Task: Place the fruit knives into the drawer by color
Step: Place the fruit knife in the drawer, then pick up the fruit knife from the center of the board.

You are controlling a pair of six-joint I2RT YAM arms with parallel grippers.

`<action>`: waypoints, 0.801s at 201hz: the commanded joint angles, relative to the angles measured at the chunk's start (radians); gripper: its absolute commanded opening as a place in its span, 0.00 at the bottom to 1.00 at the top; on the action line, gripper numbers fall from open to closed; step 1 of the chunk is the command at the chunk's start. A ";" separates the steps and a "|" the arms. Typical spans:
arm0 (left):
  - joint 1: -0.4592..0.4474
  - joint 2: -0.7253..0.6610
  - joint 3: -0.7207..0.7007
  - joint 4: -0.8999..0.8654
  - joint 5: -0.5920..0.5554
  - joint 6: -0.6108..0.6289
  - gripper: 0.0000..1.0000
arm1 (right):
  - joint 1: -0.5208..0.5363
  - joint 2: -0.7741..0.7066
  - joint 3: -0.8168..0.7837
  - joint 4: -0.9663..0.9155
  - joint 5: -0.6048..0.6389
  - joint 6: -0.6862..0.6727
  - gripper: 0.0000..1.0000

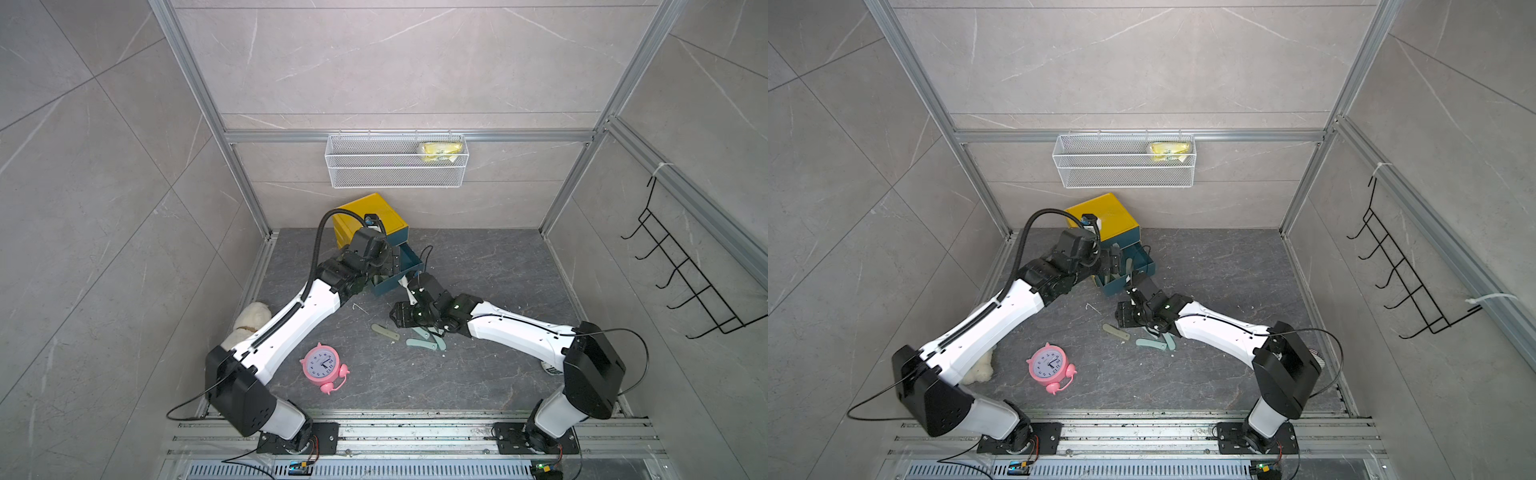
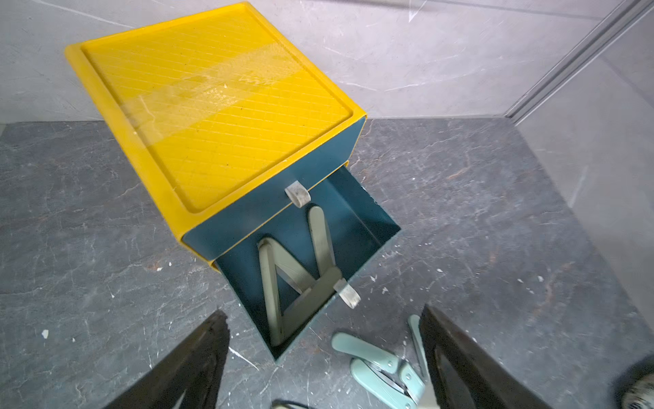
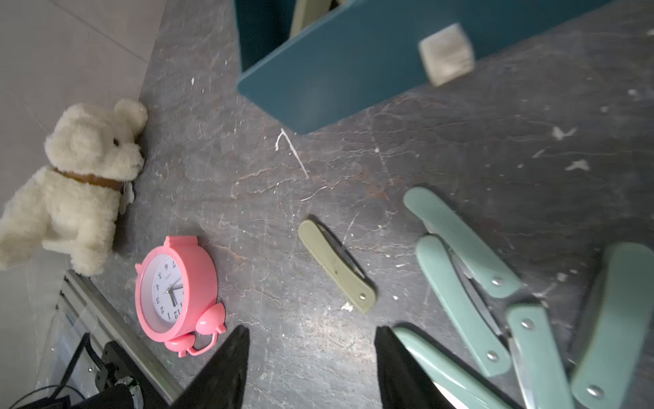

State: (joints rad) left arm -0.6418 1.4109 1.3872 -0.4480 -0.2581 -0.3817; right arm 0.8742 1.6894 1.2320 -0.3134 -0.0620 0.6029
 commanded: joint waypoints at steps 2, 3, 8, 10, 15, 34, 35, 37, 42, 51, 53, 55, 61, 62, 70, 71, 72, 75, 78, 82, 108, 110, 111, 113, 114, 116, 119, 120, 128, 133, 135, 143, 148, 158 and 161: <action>-0.006 -0.100 -0.105 0.001 0.023 -0.048 0.89 | 0.022 0.076 0.080 -0.053 -0.017 -0.086 0.59; -0.007 -0.106 -0.110 0.001 0.022 -0.049 0.89 | 0.022 0.079 0.084 -0.055 -0.016 -0.088 0.59; -0.006 -0.131 -0.135 -0.002 0.017 -0.055 0.89 | 0.026 0.096 0.097 -0.062 -0.014 -0.097 0.59; -0.008 -0.142 -0.146 -0.004 0.015 -0.058 0.89 | 0.026 0.103 0.102 -0.064 -0.012 -0.099 0.59; -0.008 -0.166 -0.166 -0.008 0.009 -0.065 0.89 | 0.028 0.117 0.115 -0.071 -0.008 -0.104 0.59; -0.008 -0.260 -0.264 -0.019 -0.008 -0.108 0.89 | 0.036 0.180 0.159 -0.095 0.015 -0.119 0.59; -0.007 -0.265 -0.269 -0.019 -0.009 -0.109 0.89 | 0.036 0.183 0.161 -0.096 0.015 -0.119 0.59; -0.007 -0.275 -0.279 -0.018 -0.012 -0.113 0.89 | 0.036 0.190 0.166 -0.098 0.015 -0.121 0.59; -0.008 -0.300 -0.307 -0.018 -0.017 -0.128 0.89 | 0.036 0.207 0.178 -0.106 0.018 -0.126 0.59; -0.007 -0.338 -0.355 -0.014 -0.024 -0.151 0.89 | 0.039 0.235 0.201 -0.126 0.030 -0.132 0.59; -0.007 -0.347 -0.367 -0.013 -0.025 -0.155 0.89 | 0.040 0.242 0.206 -0.131 0.034 -0.133 0.59; -0.007 -0.356 -0.377 -0.011 -0.026 -0.160 0.89 | 0.039 0.248 0.212 -0.134 0.037 -0.137 0.59; -0.008 -0.382 -0.407 -0.011 -0.030 -0.173 0.89 | 0.041 0.265 0.226 -0.143 0.048 -0.143 0.59; -0.008 -0.387 -0.411 -0.011 -0.031 -0.174 0.89 | 0.041 0.268 0.229 -0.146 0.050 -0.144 0.59; -0.007 -0.414 -0.446 -0.013 -0.036 -0.194 0.89 | 0.043 0.290 0.250 -0.165 0.062 -0.150 0.59; -0.007 -0.419 -0.450 -0.013 -0.037 -0.196 0.89 | 0.044 0.293 0.253 -0.168 0.063 -0.150 0.59; -0.008 -0.422 -0.453 -0.014 -0.037 -0.197 0.89 | 0.044 0.295 0.255 -0.170 0.064 -0.150 0.59; -0.008 -0.432 -0.464 -0.014 -0.036 -0.201 0.89 | 0.045 0.302 0.262 -0.177 0.066 -0.152 0.59; -0.008 -0.439 -0.475 -0.013 -0.036 -0.205 0.89 | 0.046 0.309 0.267 -0.181 0.067 -0.155 0.59; -0.008 -0.449 -0.487 -0.014 -0.035 -0.208 0.89 | 0.045 0.317 0.274 -0.186 0.067 -0.156 0.59; -0.008 -0.493 -0.530 -0.041 -0.052 -0.242 0.89 | 0.056 0.366 0.303 -0.221 0.082 -0.169 0.59; -0.007 -0.496 -0.531 -0.045 -0.056 -0.244 0.89 | 0.057 0.370 0.305 -0.222 0.083 -0.170 0.59; -0.008 -0.497 -0.532 -0.046 -0.058 -0.245 0.89 | 0.057 0.371 0.305 -0.223 0.083 -0.170 0.59; -0.008 -0.501 -0.536 -0.050 -0.061 -0.248 0.89 | 0.059 0.373 0.305 -0.224 0.084 -0.170 0.59; -0.008 -0.503 -0.536 -0.053 -0.062 -0.249 0.89 | 0.059 0.375 0.307 -0.225 0.085 -0.170 0.59; -0.008 -0.505 -0.537 -0.056 -0.067 -0.252 0.89 | 0.061 0.380 0.307 -0.226 0.085 -0.172 0.59; -0.008 -0.510 -0.541 -0.059 -0.074 -0.256 0.89 | 0.062 0.385 0.309 -0.229 0.087 -0.173 0.59; -0.009 -0.513 -0.542 -0.059 -0.076 -0.256 0.89 | 0.063 0.386 0.309 -0.230 0.088 -0.172 0.59; -0.008 -0.528 -0.551 -0.063 -0.091 -0.262 0.89 | 0.066 0.398 0.310 -0.235 0.095 -0.170 0.58; -0.008 -0.539 -0.558 -0.059 -0.092 -0.261 0.89 | 0.068 0.403 0.310 -0.236 0.097 -0.167 0.57; -0.008 -0.542 -0.561 -0.057 -0.093 -0.260 0.89 | 0.069 0.405 0.309 -0.236 0.098 -0.168 0.57; -0.008 -0.558 -0.566 -0.051 -0.100 -0.255 0.89 | 0.069 0.414 0.308 -0.237 0.106 -0.165 0.56; -0.008 -0.566 -0.568 -0.048 -0.103 -0.255 0.89 | 0.071 0.419 0.310 -0.241 0.113 -0.165 0.56; -0.008 -0.576 -0.568 -0.039 -0.114 -0.248 0.90 | 0.075 0.429 0.314 -0.244 0.125 -0.164 0.55; -0.008 -0.577 -0.565 -0.040 -0.117 -0.246 0.90 | 0.075 0.434 0.316 -0.246 0.131 -0.164 0.55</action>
State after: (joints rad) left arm -0.6483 0.8726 0.8135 -0.5007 -0.3218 -0.6136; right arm 0.9398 2.0842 1.5188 -0.5125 0.0200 0.4515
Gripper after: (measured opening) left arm 0.894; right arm 0.554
